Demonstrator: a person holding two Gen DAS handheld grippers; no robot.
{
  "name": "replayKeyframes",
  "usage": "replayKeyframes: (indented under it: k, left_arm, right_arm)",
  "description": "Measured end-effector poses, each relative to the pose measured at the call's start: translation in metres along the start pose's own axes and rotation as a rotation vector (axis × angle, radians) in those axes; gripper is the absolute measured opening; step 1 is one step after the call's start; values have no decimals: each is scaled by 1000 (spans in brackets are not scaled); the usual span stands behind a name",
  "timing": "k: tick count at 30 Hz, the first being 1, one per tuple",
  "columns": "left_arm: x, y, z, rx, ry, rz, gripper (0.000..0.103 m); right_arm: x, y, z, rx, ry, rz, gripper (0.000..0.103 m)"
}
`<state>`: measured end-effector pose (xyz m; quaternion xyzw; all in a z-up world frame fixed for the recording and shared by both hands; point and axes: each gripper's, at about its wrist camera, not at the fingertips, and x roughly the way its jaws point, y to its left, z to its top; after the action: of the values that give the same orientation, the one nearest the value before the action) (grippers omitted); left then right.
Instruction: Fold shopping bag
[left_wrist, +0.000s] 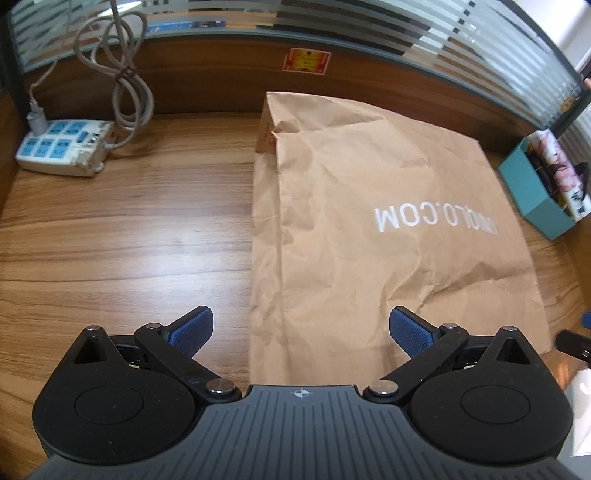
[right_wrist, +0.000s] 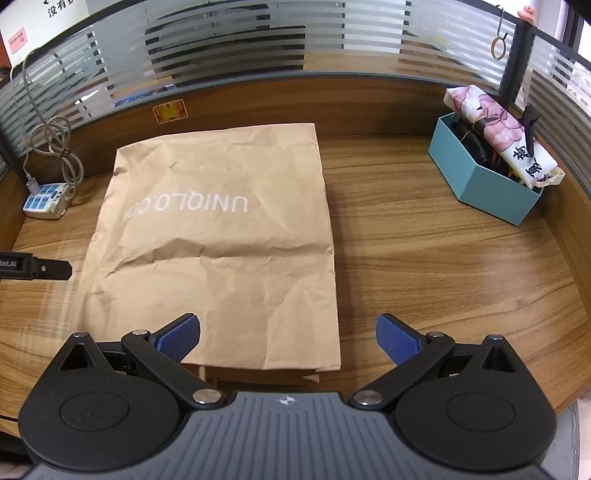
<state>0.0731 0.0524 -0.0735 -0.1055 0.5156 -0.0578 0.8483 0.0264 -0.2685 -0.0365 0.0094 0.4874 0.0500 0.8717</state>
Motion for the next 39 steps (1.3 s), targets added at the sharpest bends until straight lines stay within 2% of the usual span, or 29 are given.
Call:
replayKeyframes:
  k: [11, 19, 25, 26, 33, 38, 39]
  left_arm:
    - [14, -9, 9, 24, 35, -24, 103]
    - [27, -15, 14, 39, 65, -36, 103]
    - [41, -8, 14, 15, 86, -33, 103]
    - [43, -6, 14, 10, 90, -33, 103]
    - [55, 5, 13, -15, 104, -16, 102]
    - [62, 14, 11, -32, 111, -1, 90]
    - [63, 16, 11, -35, 113, 2, 85]
  right_arm:
    - [49, -23, 41, 1, 35, 76, 102]
    - [81, -24, 54, -15, 89, 146, 102]
    - [99, -20, 57, -12, 126, 170, 92]
    - [101, -19, 57, -12, 130, 171, 87]
    - [119, -13, 59, -11, 158, 174, 72]
    - [131, -8, 61, -11, 179, 177, 60]
    - [134, -7, 61, -11, 183, 177, 58]
